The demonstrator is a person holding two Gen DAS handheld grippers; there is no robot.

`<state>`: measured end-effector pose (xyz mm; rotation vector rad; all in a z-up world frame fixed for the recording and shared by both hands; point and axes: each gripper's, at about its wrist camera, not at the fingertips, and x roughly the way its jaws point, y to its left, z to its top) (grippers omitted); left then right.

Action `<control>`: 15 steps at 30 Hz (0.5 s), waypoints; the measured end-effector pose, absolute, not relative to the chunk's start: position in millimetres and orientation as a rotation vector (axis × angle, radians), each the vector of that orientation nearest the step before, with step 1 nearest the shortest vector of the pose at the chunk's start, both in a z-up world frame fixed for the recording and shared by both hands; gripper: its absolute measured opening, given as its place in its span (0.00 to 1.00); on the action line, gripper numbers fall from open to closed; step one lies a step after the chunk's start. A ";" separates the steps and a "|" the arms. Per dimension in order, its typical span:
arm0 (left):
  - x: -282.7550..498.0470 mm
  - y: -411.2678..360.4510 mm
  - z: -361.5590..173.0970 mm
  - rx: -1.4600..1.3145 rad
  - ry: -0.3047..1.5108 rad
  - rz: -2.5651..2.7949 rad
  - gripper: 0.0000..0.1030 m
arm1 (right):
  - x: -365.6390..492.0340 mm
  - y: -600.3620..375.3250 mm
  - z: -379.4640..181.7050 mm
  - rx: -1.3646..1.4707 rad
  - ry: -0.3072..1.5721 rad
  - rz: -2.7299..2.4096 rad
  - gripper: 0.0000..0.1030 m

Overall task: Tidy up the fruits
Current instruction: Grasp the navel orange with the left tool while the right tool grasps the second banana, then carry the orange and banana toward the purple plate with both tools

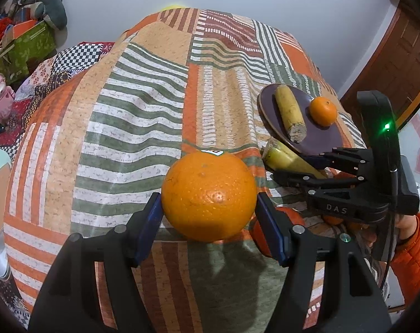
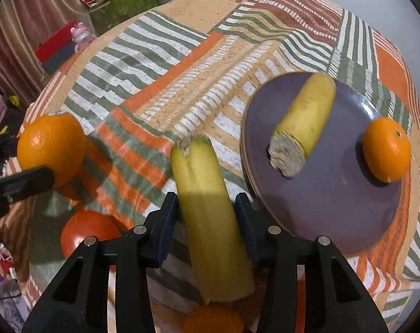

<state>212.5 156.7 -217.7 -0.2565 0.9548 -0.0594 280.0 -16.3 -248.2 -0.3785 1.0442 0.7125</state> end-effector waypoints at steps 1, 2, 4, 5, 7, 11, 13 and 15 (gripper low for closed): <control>212.9 157.4 -217.7 -0.261 0.956 -0.059 0.65 | 279.6 -14.3 -248.4 -0.383 1.037 0.712 0.36; 212.9 157.5 -217.3 -0.262 0.956 -0.059 0.65 | 278.6 -13.5 -248.2 -0.386 1.026 0.710 0.36; 213.4 156.9 -215.4 -0.258 0.953 -0.057 0.65 | 277.5 -14.4 -245.9 -0.377 1.013 0.704 0.35; 213.7 156.5 -214.1 -0.257 0.951 -0.056 0.65 | 276.7 -15.7 -244.0 -0.369 1.006 0.706 0.35; 214.3 156.0 -210.4 -0.256 0.947 -0.058 0.65 | 275.2 -18.9 -237.7 -0.342 0.992 0.714 0.34; 213.7 152.3 -198.5 -0.258 0.924 -0.062 0.65 | 267.8 -29.6 -213.8 -0.296 0.928 0.715 0.32; 212.6 149.1 -191.2 -0.256 0.910 -0.064 0.65 | 265.9 -37.3 -201.3 -0.282 0.889 0.705 0.32; 212.0 145.1 -183.7 -0.251 0.897 -0.067 0.65 | 266.5 -47.8 -188.5 -0.254 0.863 0.693 0.32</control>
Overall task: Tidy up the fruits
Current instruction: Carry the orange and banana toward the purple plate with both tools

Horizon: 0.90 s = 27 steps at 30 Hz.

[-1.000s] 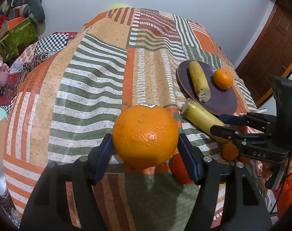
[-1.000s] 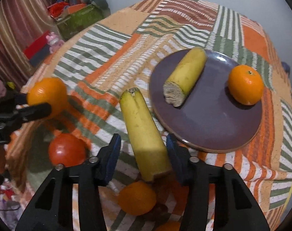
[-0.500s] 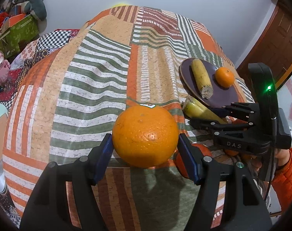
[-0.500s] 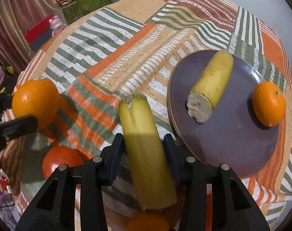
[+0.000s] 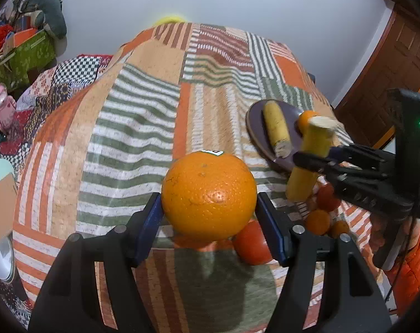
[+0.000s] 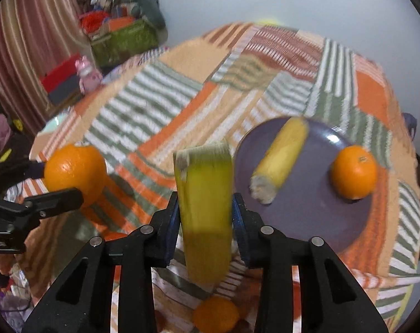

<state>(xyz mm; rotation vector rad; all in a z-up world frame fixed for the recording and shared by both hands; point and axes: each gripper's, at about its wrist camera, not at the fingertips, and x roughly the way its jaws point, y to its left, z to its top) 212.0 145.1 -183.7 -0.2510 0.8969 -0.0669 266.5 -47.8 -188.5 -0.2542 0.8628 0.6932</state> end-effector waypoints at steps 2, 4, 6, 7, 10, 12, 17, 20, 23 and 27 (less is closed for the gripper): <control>212.4 139.8 -176.2 -0.243 0.885 -0.071 0.65 | 266.3 -62.7 -173.3 -0.219 0.829 0.676 0.32; 213.9 134.6 -170.3 -0.238 0.876 -0.074 0.65 | 265.7 -74.4 -161.7 -0.202 0.799 0.660 0.32; 216.4 127.7 -164.5 -0.234 0.865 -0.080 0.65 | 265.2 -83.6 -151.5 -0.196 0.770 0.639 0.32; 217.8 125.1 -162.5 -0.232 0.861 -0.083 0.65 | 265.9 -90.6 -145.6 -0.192 0.753 0.625 0.32; 224.6 114.5 -158.0 -0.225 0.857 -0.094 0.65 | 273.4 -101.4 -138.2 -0.179 0.737 0.603 0.32; 230.8 107.1 -156.1 -0.217 0.857 -0.102 0.65 | 277.6 -109.2 -136.0 -0.165 0.733 0.592 0.32; 249.3 91.0 -154.5 -0.205 0.856 -0.122 0.65 | 287.4 -119.4 -140.3 -0.142 0.739 0.578 0.32; 260.3 83.1 -155.5 -0.202 0.859 -0.133 0.65 | 293.6 -119.9 -148.2 -0.139 0.755 0.581 0.32; 273.2 75.9 -157.9 -0.188 0.872 -0.128 0.65 | 301.4 -116.7 -160.0 -0.135 0.789 0.595 0.32; 291.8 69.3 -161.2 -0.176 0.875 -0.127 0.65 | 313.3 -109.9 -174.1 -0.131 0.830 0.615 0.32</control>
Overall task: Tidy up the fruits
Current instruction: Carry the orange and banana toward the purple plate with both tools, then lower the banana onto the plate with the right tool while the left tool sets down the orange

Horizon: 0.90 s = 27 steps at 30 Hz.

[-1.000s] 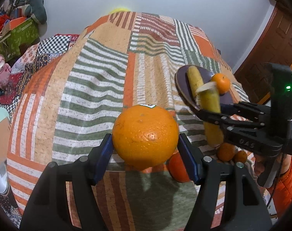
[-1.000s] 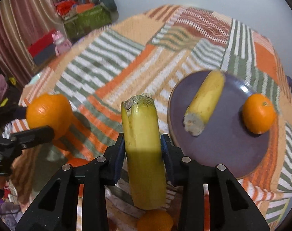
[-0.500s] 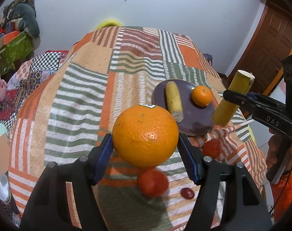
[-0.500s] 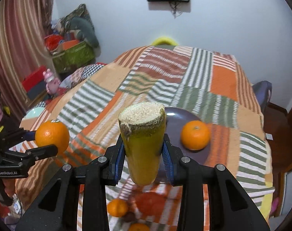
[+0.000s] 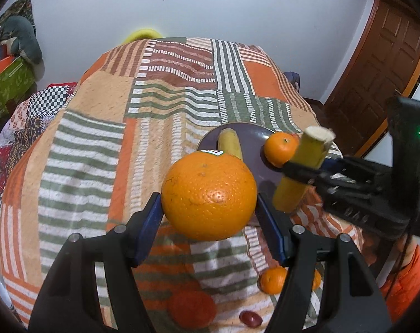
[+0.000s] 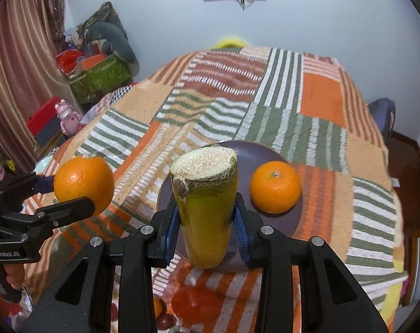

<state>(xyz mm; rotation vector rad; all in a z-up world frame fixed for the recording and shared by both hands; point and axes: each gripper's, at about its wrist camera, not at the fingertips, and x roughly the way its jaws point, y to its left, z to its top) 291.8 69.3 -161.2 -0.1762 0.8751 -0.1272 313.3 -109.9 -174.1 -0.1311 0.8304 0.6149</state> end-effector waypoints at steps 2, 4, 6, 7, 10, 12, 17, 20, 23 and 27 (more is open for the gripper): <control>297.7 67.9 -162.5 -0.171 0.877 -0.127 0.65 | 320.0 -105.3 -181.6 -0.126 0.848 0.622 0.32; 304.1 66.4 -164.1 -0.167 0.876 -0.127 0.65 | 327.0 -101.7 -187.4 -0.126 0.861 0.620 0.32; 309.7 65.5 -165.9 -0.165 0.875 -0.127 0.65 | 332.7 -99.5 -192.2 -0.121 0.871 0.617 0.32; 312.3 65.0 -167.1 -0.162 0.874 -0.126 0.65 | 336.5 -98.6 -195.3 -0.117 0.878 0.613 0.32; 319.7 64.3 -171.0 -0.153 0.875 -0.122 0.65 | 344.3 -99.1 -198.1 -0.085 0.876 0.617 0.32; 324.9 64.9 -174.5 -0.156 0.885 -0.120 0.65 | 349.7 -97.0 -200.2 -0.081 0.873 0.618 0.32; 333.4 65.6 -181.3 -0.170 0.900 -0.117 0.65 | 362.8 -90.0 -213.5 -0.118 0.897 0.565 0.32; 338.2 63.7 -184.3 -0.165 0.904 -0.119 0.65 | 365.9 -94.1 -219.7 -0.106 0.911 0.569 0.32; 342.5 59.4 -185.9 -0.165 0.910 -0.121 0.65 | 366.6 -94.6 -217.9 -0.120 0.915 0.572 0.32; 342.9 52.5 -183.9 -0.162 0.906 -0.135 0.65 | 365.6 -98.0 -217.9 -0.128 0.922 0.583 0.32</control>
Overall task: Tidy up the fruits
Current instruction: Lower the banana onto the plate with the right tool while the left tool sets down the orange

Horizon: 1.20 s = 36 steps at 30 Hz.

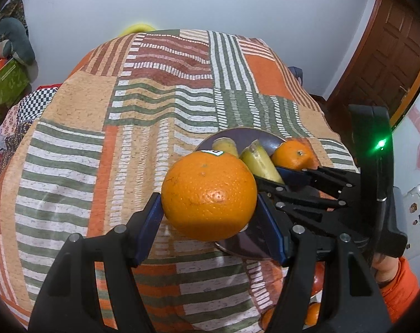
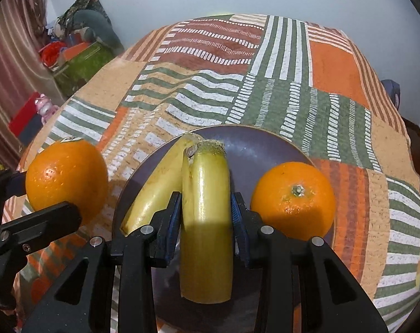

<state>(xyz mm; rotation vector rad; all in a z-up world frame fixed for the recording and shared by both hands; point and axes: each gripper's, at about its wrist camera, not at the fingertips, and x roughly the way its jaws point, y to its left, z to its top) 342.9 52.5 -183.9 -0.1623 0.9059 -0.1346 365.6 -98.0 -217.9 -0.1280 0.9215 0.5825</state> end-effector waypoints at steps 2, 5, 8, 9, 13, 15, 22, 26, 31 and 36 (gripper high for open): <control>343.0 47.7 -182.8 -0.153 0.905 -0.139 0.65 | 362.5 -101.3 -217.8 -0.139 0.925 0.578 0.32; 344.6 40.2 -181.5 -0.142 0.909 -0.147 0.65 | 354.3 -106.5 -211.3 -0.168 0.888 0.564 0.31; 347.8 32.8 -181.4 -0.147 0.918 -0.162 0.65 | 347.5 -116.5 -199.5 -0.174 0.856 0.557 0.31; 349.0 29.8 -181.6 -0.150 0.922 -0.168 0.65 | 345.2 -119.1 -195.7 -0.188 0.840 0.544 0.31; 355.1 17.7 -182.1 -0.141 0.936 -0.183 0.65 | 338.9 -142.9 -183.1 -0.171 0.807 0.527 0.32; 360.2 10.8 -182.0 -0.134 0.943 -0.189 0.65 | 338.1 -156.6 -179.8 -0.148 0.800 0.518 0.33; 379.2 -18.3 -187.5 -0.104 0.973 -0.207 0.65 | 338.8 -194.4 -176.5 -0.083 0.786 0.477 0.36; 382.1 -34.8 -192.7 -0.084 0.977 -0.226 0.65 | 341.3 -206.0 -180.7 -0.061 0.788 0.468 0.37; 380.5 -58.1 -191.6 -0.033 0.972 -0.253 0.65 | 342.5 -216.8 -184.4 -0.038 0.788 0.464 0.37; 379.1 -68.5 -192.8 -0.020 0.971 -0.251 0.65 | 341.6 -223.4 -184.9 -0.031 0.784 0.463 0.37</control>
